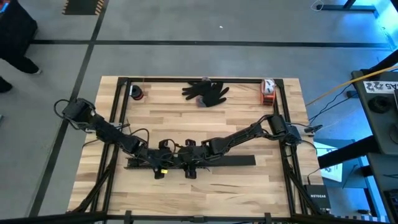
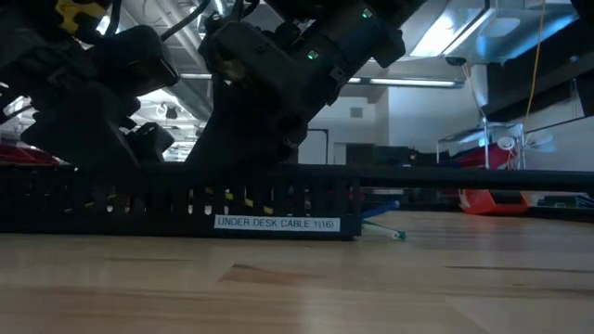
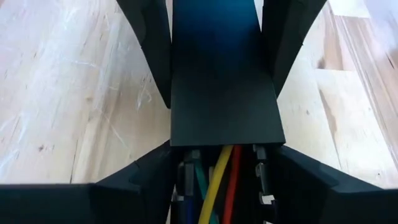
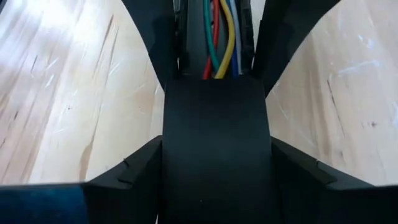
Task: Ziptie cables
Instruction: Close the black cable duct
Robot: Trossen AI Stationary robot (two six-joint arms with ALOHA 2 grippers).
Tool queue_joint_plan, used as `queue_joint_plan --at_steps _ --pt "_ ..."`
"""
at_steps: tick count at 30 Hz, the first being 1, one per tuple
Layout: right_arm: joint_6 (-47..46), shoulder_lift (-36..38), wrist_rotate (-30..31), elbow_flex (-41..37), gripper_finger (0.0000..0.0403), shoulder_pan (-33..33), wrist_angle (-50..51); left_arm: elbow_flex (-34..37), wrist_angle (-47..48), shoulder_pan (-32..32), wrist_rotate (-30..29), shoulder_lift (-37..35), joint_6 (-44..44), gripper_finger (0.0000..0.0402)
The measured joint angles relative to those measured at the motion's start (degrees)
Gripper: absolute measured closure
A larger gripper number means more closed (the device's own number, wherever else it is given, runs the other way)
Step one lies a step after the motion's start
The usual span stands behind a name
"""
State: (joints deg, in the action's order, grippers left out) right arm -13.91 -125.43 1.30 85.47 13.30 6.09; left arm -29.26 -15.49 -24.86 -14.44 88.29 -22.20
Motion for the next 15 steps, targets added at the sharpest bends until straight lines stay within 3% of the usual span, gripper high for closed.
queue_joint_plan --at_steps 6,15 --pt "0.5 0.0 0.6 0.3 0.0173 -0.1 0.9 -1.2 2.7 0.9 2.4 -0.9 1.7 0.0132" --pt "0.7 0.0 0.5 0.4 0.0173 -0.2 2.2 -6.5 25.0 -0.5 4.0 -8.9 -1.6 0.0122"
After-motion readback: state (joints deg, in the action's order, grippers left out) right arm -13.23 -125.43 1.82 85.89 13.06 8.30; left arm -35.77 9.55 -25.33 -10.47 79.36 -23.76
